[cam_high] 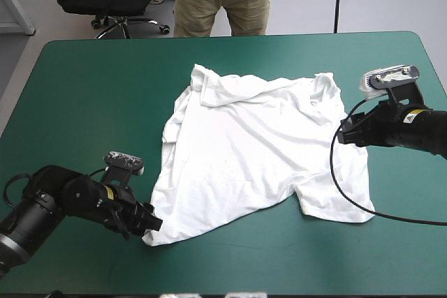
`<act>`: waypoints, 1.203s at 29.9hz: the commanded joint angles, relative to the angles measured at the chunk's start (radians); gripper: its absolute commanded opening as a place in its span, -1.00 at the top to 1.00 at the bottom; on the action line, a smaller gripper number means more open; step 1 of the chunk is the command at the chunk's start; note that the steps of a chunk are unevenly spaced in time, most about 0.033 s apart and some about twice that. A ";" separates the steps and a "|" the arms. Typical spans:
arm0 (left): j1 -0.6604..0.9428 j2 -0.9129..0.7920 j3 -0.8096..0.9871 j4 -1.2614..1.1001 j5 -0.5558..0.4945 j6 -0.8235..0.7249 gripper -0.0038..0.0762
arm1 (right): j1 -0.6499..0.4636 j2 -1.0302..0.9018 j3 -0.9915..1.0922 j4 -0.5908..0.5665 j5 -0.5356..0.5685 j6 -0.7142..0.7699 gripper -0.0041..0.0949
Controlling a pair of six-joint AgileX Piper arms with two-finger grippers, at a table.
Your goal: Fold the cloth
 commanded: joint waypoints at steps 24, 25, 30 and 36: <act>-0.003 0.190 0.261 -0.229 -0.381 0.223 0.95 | -0.009 -0.013 0.094 -0.178 0.031 0.083 -0.10; -0.003 0.190 0.261 -0.229 -0.381 0.223 0.95 | -0.009 -0.013 0.132 -0.191 0.031 0.099 -0.09; -0.003 0.190 0.261 -0.228 -0.388 0.223 0.95 | -0.009 -0.013 0.319 -0.203 -0.008 0.138 -0.09; -0.003 0.190 0.261 -0.228 -0.388 0.223 0.95 | -0.009 0.012 0.468 -0.196 -0.187 0.163 -0.09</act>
